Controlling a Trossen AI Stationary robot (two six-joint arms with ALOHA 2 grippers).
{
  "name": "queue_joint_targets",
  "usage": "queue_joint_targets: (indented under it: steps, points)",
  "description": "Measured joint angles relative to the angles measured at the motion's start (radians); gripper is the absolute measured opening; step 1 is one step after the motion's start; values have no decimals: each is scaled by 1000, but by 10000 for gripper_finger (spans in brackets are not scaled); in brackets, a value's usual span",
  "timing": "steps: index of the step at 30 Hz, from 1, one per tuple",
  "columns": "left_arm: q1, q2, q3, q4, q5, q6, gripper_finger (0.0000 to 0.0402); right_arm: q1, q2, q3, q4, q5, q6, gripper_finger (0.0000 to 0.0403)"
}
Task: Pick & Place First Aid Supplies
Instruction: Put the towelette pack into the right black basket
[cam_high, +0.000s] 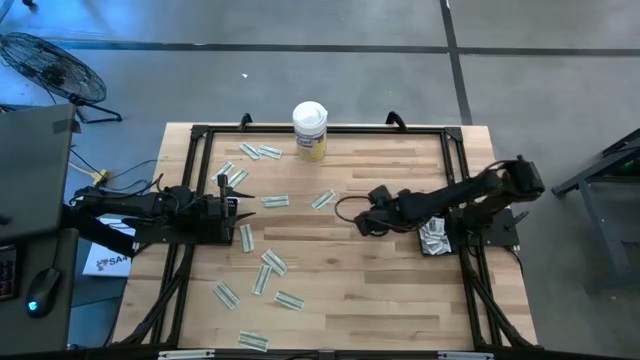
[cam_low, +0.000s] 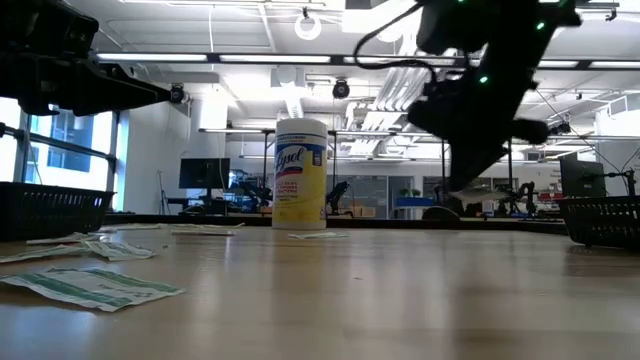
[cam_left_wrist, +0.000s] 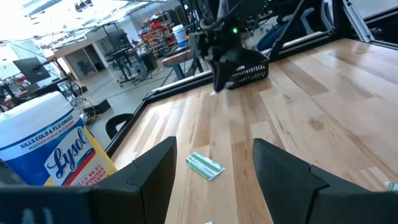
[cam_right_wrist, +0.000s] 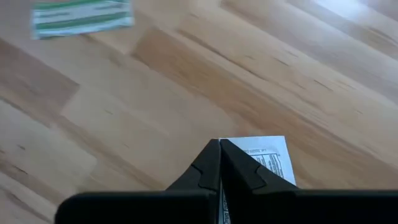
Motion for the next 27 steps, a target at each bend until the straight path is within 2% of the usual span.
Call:
queue_joint_targets:
  steps: [12, 18, 25, 27]
  points:
    - [0, 0, 0, 0, 0, 0, 206, 99, -131, 2, -384, -108, 232, 0]
    - [0, 0, 0, 0, 0, 0, 206, 122, -214, 2, -421, -144, 240, 0]
    - [0, 0, 0, 0, 0, 0, 206, 126, -265, 2, -529, -312, 264, 0]
    - [0, 0, 0, 0, 0, 0, 206, 136, -259, 0, -564, -296, 275, 0]
